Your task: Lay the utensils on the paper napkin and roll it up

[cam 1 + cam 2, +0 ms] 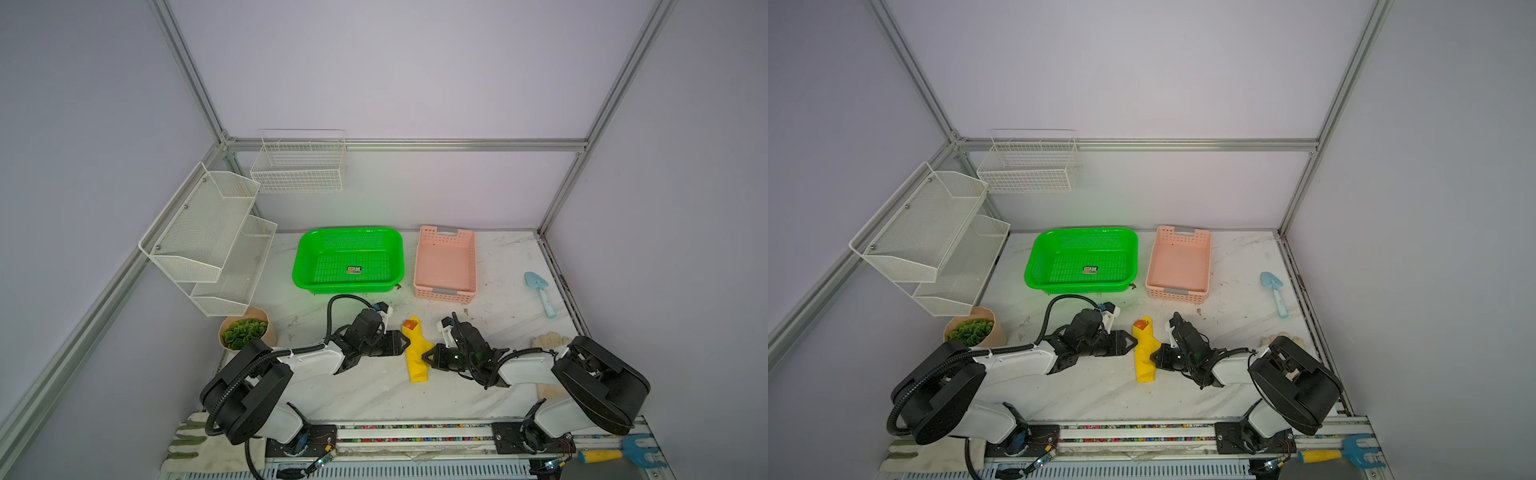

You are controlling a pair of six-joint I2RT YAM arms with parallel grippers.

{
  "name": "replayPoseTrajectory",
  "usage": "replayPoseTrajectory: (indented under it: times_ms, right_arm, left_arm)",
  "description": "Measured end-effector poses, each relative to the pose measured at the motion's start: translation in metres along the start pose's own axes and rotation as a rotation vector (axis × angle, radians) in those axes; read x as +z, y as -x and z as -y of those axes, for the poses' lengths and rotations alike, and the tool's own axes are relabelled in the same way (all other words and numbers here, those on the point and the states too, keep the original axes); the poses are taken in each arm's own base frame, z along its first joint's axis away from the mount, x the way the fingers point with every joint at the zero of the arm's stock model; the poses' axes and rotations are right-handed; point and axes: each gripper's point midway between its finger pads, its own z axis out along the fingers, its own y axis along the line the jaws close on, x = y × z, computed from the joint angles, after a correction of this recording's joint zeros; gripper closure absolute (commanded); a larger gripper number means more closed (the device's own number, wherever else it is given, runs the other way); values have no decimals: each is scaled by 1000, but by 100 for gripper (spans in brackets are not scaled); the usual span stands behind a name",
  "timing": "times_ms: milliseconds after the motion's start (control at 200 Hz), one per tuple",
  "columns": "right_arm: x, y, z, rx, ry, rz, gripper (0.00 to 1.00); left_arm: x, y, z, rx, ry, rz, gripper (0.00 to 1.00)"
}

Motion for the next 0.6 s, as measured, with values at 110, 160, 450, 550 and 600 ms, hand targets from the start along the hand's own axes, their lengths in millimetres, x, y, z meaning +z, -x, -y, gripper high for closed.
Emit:
replayPoseTrajectory:
  times_ms: [110, 160, 450, 550, 600]
  right_arm:
    - [2, -1, -1, 2, 6, 0, 100]
    - [2, -1, -1, 4, 7, -1, 100]
    - [10, 0, -5, -4, 37, 5, 100]
    - [12, 0, -7, -9, 48, 7, 100]
    - [13, 1, -8, -10, 54, 9, 100]
  left_arm:
    - [8, -10, -10, -22, 21, -41, 48]
    - [10, -12, -10, -26, 18, -53, 48]
    - [18, -13, -2, -37, -42, -66, 48]
    - [21, -15, 1, -33, -63, -70, 48]
    - [23, -15, 3, -32, -71, -71, 48]
